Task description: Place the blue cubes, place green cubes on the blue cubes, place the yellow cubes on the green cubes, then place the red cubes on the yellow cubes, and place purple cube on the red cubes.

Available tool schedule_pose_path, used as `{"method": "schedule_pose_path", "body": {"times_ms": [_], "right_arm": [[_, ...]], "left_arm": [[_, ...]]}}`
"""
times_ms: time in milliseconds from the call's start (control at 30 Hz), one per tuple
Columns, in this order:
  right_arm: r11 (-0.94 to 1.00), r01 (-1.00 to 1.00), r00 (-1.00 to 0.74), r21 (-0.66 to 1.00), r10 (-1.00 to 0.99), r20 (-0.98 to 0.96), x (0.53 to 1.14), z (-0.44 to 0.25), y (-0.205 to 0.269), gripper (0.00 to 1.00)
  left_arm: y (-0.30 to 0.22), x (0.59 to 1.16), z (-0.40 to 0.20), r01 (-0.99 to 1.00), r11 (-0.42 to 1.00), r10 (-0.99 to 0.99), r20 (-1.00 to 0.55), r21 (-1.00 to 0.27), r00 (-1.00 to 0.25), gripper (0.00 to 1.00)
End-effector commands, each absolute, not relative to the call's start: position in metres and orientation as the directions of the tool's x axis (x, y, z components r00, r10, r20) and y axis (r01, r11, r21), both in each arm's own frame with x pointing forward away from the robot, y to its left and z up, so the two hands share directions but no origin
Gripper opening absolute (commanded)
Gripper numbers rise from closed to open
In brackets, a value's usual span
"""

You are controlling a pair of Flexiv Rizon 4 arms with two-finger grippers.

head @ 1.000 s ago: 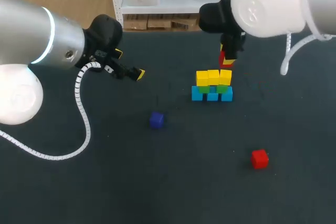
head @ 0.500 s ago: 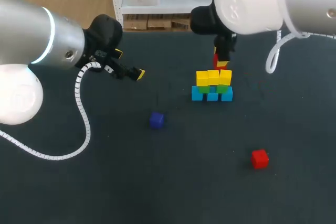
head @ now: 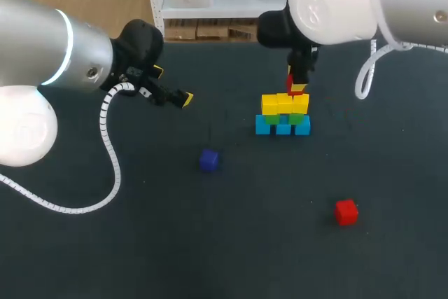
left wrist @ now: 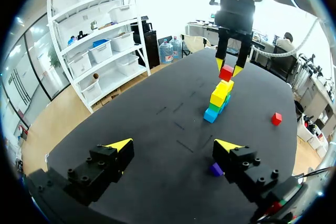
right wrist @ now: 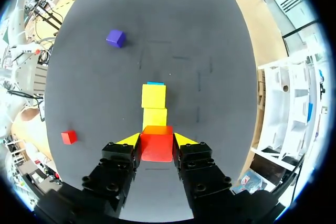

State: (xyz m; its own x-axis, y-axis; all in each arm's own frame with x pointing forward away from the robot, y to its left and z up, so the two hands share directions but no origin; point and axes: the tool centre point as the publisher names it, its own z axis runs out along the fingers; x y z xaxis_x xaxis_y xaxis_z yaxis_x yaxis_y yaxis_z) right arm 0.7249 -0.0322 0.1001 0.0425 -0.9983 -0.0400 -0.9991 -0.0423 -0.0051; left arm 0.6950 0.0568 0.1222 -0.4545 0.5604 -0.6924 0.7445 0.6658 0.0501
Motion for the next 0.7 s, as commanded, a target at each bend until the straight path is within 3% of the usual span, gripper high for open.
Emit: {"method": "schedule_pose_path", "body": {"times_ms": [33,700], "right_arm": [[-0.044,-0.999,0.044,0.000,-0.998,-0.043,0.7263,0.0983,-0.0322,0.00],[-0.051,-0.999,0.050,0.017,-0.998,-0.034,0.7278,0.0919,-0.0264,0.00]], "left_arm": [[0.0590,0.6951,0.1220,0.749,0.661,0.559,-0.697,0.046,-0.450,1.00],[0.0590,0.6951,0.1220,0.749,0.661,0.559,-0.697,0.046,-0.450,1.00]]}}
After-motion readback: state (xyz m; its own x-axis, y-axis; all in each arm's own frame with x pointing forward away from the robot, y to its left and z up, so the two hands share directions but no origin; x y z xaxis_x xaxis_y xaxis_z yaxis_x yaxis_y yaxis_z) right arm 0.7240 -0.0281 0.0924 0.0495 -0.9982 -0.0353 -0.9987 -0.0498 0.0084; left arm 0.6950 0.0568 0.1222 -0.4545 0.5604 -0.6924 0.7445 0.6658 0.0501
